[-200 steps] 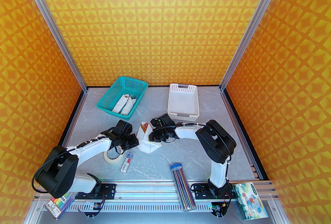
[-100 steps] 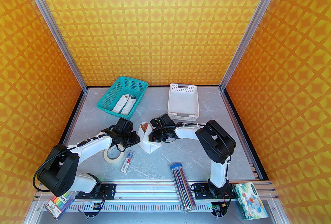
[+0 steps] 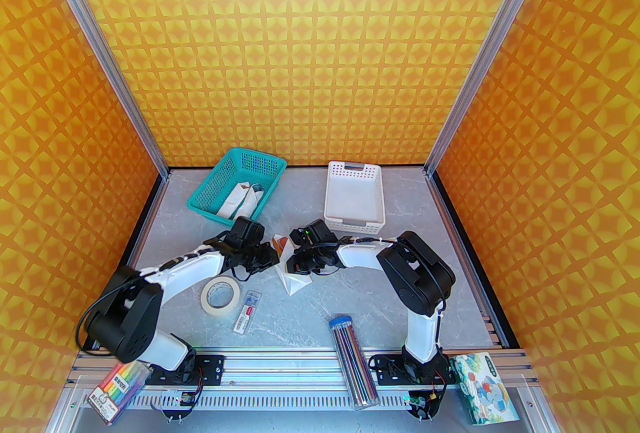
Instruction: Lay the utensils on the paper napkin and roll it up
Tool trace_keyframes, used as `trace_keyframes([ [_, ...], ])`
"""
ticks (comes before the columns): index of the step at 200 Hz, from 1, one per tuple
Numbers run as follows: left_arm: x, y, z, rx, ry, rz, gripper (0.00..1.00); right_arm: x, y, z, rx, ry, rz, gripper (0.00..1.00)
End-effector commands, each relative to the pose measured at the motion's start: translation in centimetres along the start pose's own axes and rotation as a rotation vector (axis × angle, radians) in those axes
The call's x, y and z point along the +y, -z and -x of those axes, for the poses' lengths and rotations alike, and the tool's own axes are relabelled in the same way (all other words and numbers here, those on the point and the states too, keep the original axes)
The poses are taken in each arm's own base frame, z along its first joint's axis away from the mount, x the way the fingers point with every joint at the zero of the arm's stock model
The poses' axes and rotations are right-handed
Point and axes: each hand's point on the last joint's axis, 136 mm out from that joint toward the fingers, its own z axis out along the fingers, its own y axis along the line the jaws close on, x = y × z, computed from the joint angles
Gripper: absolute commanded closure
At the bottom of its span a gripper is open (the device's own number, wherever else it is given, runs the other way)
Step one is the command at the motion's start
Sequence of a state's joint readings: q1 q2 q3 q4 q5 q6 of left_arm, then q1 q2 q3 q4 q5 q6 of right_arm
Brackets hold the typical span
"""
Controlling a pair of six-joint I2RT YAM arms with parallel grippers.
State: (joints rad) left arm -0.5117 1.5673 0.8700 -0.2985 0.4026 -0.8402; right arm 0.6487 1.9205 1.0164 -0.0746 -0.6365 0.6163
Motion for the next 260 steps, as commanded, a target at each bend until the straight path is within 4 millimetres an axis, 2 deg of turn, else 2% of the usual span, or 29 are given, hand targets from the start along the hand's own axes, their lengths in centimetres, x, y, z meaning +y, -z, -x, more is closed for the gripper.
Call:
trace_keyframes([
  [1,-0.8,-0.7,0.4,0.008,-0.021,-0.020,0.87,-2.1,-1.1,-1.6,0.052,-0.030,-0.068,1.00],
  [53,0.0,-2.1,0.5,0.020,-0.012,-0.008,0.88,-1.2,-0.8,-1.0,0.040,-0.024,-0.045,1.00],
  [125,1.5,-3.8,0.1,0.046,0.001,0.021,0.89,-1.0,-0.9,-0.9,0.043,-0.027,-0.039,1.00],
  [151,2.3,-4.3,-0.3,0.062,0.006,0.041,0.90,0.0,-0.5,-0.4,0.029,-0.019,-0.016,1.00],
  [192,3.5,-5.0,-0.9,0.080,0.018,0.065,0.91,3.2,1.4,0.8,-0.012,0.014,0.045,1.00],
  [213,3.8,-5.1,-1.2,0.084,0.021,0.069,0.91,3.9,3.1,1.0,-0.040,0.039,0.031,1.00],
  [232,4.0,-5.0,-1.3,0.084,0.020,0.072,0.91,3.3,4.7,0.9,-0.069,0.038,0.020,1.00],
  [260,3.9,-4.9,-1.3,0.082,0.018,0.072,0.91,0.8,6.2,0.1,-0.078,0.006,0.008,1.00],
])
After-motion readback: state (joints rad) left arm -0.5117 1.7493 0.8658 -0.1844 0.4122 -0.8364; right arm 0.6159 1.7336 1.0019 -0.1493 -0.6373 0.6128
